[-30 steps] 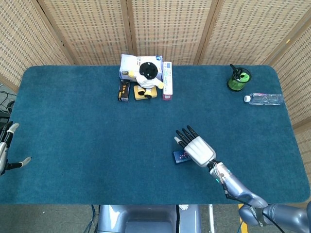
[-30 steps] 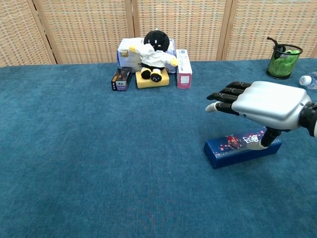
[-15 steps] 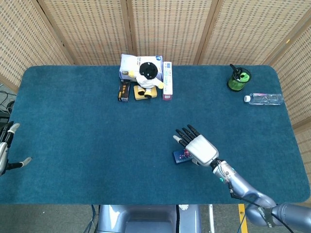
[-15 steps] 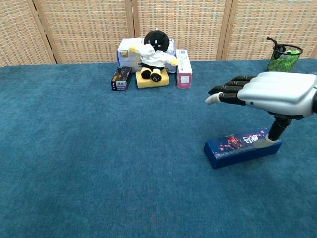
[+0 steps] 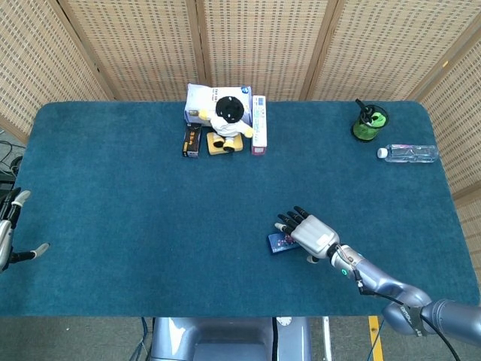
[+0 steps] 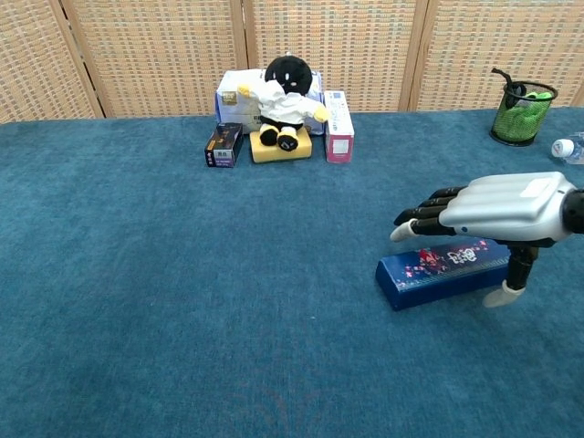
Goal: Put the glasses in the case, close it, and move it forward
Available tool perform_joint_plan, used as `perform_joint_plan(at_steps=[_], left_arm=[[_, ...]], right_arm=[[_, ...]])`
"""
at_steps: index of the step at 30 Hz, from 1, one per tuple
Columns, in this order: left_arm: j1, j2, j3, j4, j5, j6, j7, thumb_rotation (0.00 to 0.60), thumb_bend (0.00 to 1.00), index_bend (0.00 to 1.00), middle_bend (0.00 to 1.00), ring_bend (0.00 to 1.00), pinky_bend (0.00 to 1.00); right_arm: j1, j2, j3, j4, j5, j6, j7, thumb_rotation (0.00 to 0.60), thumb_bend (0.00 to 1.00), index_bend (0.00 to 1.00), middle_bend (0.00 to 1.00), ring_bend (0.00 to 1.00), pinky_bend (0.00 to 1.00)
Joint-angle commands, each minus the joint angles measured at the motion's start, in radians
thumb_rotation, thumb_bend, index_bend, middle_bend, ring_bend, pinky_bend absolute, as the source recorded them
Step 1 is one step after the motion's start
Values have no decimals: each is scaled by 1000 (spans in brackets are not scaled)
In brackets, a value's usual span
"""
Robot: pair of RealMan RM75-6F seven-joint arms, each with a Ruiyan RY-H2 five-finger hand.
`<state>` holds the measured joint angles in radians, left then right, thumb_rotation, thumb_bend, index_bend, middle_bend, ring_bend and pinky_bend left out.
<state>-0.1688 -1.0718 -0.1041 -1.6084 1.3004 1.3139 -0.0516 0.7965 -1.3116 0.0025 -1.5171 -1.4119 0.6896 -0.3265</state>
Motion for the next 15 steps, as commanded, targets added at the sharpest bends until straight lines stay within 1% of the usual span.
perform_joint_plan(at_steps=[1, 3, 4, 6, 8, 11, 13, 15], left_arm=[[0, 0, 1, 1, 0, 0, 0, 600, 0, 0, 0, 0, 0], [0, 0, 0, 1, 1, 0, -1, 600, 0, 0, 0, 0, 0], [0, 0, 0, 1, 1, 0, -1, 600, 0, 0, 0, 0, 0], [0, 0, 0, 2, 0, 0, -2, 600, 0, 0, 0, 0, 0], [0, 0, -1, 2, -2, -1, -3, 600, 0, 0, 0, 0, 0], [0, 1, -1, 3, -2, -1, -5, 600, 0, 0, 0, 0, 0], [0, 1, -1, 4, -2, -2, -6, 600, 0, 0, 0, 0, 0], [0, 1, -1, 4, -3, -3, -5, 600, 0, 0, 0, 0, 0]], right_arm=[[-3, -27, 1, 29, 1, 15, 0, 600, 247, 0, 5, 0, 0], [-3, -42, 1, 46, 2, 18, 2, 600, 259, 1, 46, 0, 0], [-2, -48, 1, 54, 3, 17, 2, 600, 262, 14, 88, 0, 0], [-2, -55, 0, 62, 4, 16, 3, 600, 299, 104, 163, 0, 0], [-3, -68, 1, 77, 2, 22, 7, 600, 365, 257, 254, 0, 0], [-12, -92, 4, 99, -15, 56, 26, 600, 442, 419, 395, 1, 0], [-22, -111, 5, 117, -35, 91, 46, 600, 460, 482, 455, 18, 0], [-28, -126, 2, 138, -58, 119, 60, 600, 466, 509, 481, 38, 0]])
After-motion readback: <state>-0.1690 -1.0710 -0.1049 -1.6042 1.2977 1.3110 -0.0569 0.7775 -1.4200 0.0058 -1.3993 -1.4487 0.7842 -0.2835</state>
